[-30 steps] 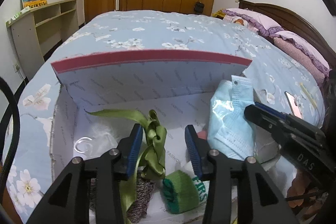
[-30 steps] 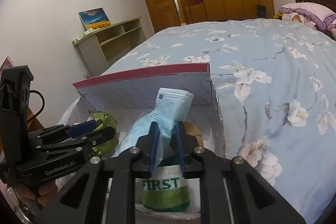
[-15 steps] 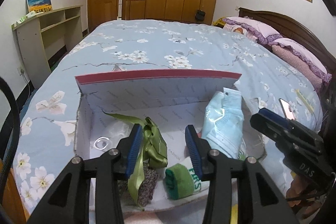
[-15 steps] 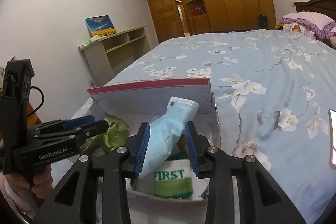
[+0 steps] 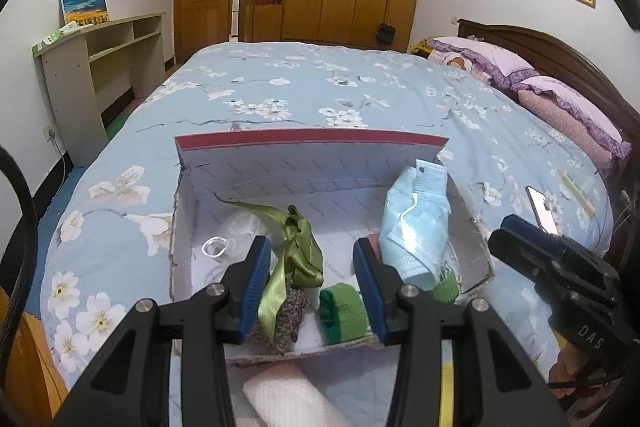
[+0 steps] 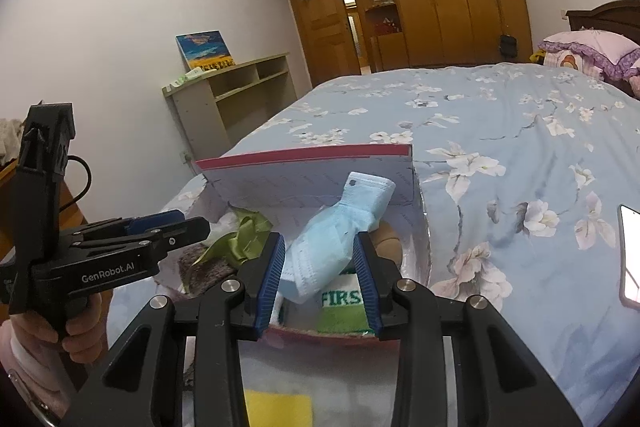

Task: Organize soft objects
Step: 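Open both grippers to release the bow and mask into the box, then grasp the white rolled towel with the left gripper while the right grasps the yellow sponge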

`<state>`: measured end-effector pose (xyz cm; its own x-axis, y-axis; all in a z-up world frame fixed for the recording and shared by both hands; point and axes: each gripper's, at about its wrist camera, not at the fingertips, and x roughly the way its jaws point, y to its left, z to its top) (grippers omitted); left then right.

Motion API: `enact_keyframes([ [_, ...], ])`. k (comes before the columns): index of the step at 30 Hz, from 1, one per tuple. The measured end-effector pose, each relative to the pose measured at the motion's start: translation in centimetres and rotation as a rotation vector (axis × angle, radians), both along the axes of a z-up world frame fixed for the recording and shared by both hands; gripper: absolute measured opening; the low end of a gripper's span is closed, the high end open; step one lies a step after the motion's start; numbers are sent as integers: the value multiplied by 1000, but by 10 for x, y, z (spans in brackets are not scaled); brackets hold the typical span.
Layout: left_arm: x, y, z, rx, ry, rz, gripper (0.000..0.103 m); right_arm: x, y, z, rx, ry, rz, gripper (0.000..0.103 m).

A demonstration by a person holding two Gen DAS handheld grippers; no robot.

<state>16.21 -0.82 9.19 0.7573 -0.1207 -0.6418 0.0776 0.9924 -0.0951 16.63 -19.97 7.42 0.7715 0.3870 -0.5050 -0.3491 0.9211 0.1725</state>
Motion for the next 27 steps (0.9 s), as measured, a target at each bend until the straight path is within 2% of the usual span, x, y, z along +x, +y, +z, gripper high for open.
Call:
enact_keyframes([
  [8, -20, 0, -4, -14, 22, 14, 45, -17, 1, -4, 7, 17, 12, 37],
  [25, -52, 3, -22, -26, 65, 41, 45, -57, 11, -15, -58, 51, 24, 37],
  [27, -55, 4, -26, -27, 73, 48, 45, -60, 11, -20, -68, 65, 19, 42],
])
